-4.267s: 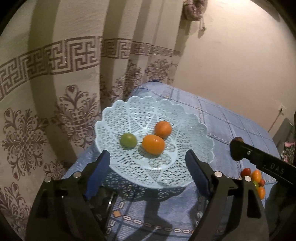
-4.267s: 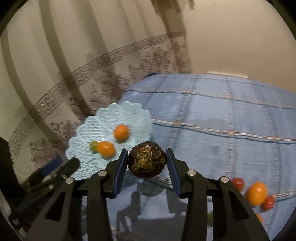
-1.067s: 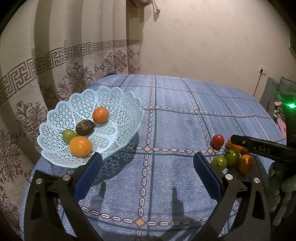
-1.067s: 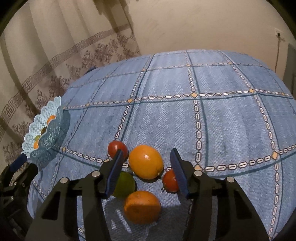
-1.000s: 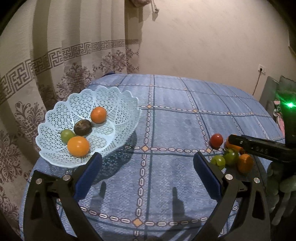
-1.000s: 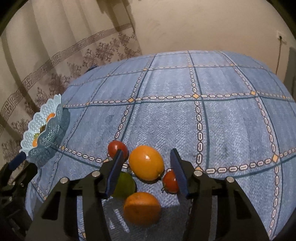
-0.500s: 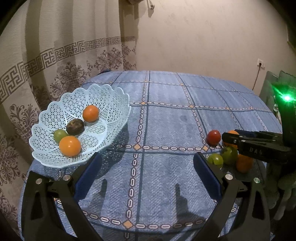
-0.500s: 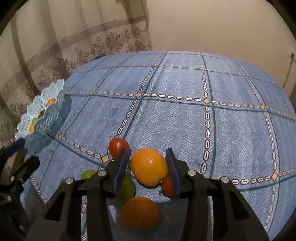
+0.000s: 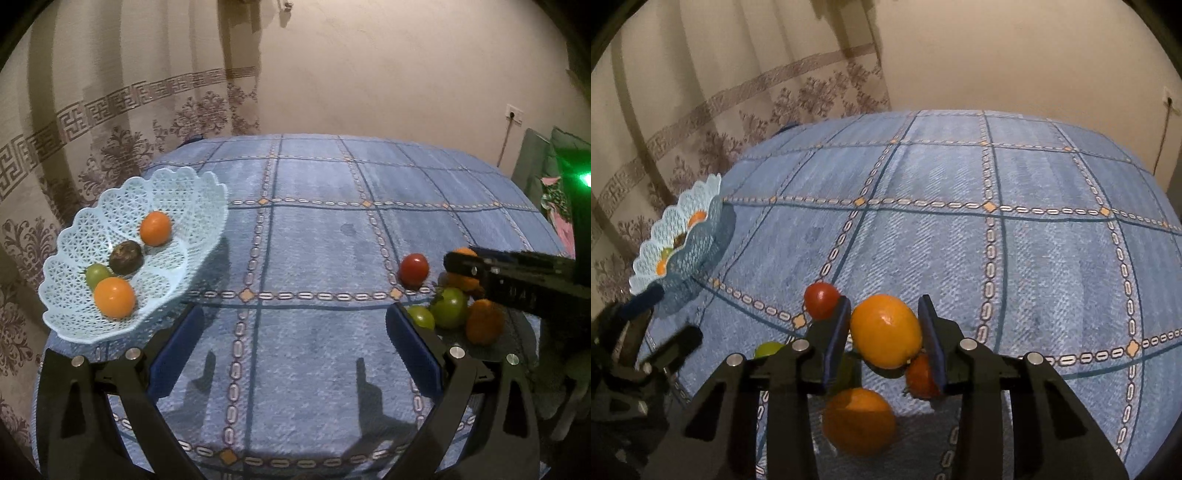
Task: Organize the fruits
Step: 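Grasp the green tomato with the left gripper while right holds the orange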
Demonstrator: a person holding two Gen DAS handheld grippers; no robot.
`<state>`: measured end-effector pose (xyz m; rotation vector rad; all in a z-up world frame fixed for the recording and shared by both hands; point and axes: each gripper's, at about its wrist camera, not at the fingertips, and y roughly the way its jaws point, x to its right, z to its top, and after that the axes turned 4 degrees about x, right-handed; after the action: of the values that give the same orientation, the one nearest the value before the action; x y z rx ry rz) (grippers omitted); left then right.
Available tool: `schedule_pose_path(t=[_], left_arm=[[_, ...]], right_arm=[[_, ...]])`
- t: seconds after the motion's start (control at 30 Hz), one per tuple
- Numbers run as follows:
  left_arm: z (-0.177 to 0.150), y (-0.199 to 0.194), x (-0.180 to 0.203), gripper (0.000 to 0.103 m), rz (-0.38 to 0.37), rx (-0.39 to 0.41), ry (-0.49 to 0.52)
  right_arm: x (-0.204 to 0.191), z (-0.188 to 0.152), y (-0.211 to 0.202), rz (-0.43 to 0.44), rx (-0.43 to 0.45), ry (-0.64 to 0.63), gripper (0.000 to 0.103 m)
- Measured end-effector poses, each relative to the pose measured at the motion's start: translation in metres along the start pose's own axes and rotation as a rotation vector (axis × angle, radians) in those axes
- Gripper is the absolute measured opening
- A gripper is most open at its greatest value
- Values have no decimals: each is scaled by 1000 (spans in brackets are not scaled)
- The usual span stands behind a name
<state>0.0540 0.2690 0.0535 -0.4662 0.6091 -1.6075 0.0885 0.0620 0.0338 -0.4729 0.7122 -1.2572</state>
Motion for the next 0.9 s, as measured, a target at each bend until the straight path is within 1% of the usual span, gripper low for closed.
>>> schedule_pose_path(t=[0.1, 0.2, 0.23, 0.27, 0.33, 0.43, 0.5, 0.57, 0.63, 0.73, 0.8, 0.87, 0.9], left_arm=[[-2, 1, 13, 100, -46, -5, 28], [-5, 3, 22, 99, -74, -7, 49], [-6, 5, 25, 97, -86, -13, 55], [-7, 7, 28, 91, -98, -20, 59], [-9, 11, 33, 86, -123, -36, 65], [-11, 16, 38, 80, -146, -51, 73], [-13, 20, 42, 77, -164, -62, 85], [-15, 24, 45, 70, -183, -74, 92], [-16, 26, 47, 68, -211, -80, 95], [-16, 27, 50, 57, -249, -80, 95], [-16, 29, 53, 53, -266, -81, 95], [-16, 31, 55, 40, -299, -86, 93], [-16, 30, 56, 37, -317, -87, 91]], right_arm=[[6, 1, -1, 3, 8, 25, 38], [9, 1, -2, 9, 13, 37, 38], [9, 1, -3, 11, 14, 38, 38], [9, 1, -4, 13, 15, 41, 38], [10, 1, -4, 17, 17, 45, 38], [12, 1, -4, 21, 19, 55, 38], [13, 1, -4, 24, 20, 59, 38], [13, 0, -5, 27, 19, 59, 38], [12, -1, -4, 31, 18, 60, 38], [12, -1, -5, 34, 19, 64, 38], [12, -1, -5, 40, 18, 67, 38], [12, -1, -5, 42, 19, 69, 38], [12, -1, -5, 44, 21, 71, 38]])
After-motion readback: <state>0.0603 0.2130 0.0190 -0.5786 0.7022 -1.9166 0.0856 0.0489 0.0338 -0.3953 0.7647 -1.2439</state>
